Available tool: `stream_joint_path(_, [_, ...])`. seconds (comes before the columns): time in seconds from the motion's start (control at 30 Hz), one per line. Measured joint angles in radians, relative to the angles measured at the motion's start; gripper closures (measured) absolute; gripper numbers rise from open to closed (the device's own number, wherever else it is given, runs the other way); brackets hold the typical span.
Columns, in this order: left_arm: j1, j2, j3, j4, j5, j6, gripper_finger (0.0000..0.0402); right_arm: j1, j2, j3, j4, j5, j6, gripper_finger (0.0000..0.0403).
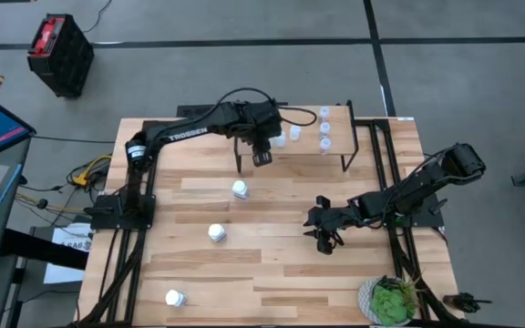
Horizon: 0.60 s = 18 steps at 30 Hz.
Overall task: Pick and place medicine bottles onto shelf by color
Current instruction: Put the translucent medicine bottle onto the middle of the shelf
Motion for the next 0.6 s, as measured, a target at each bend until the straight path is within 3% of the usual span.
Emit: stream_joint_path(0.6, [0.004,0.054,0.048,0.126,-0.010,0.015,0.0286,0.001,0.000,0.000,-0.007,0.000,0.001,0.0244])
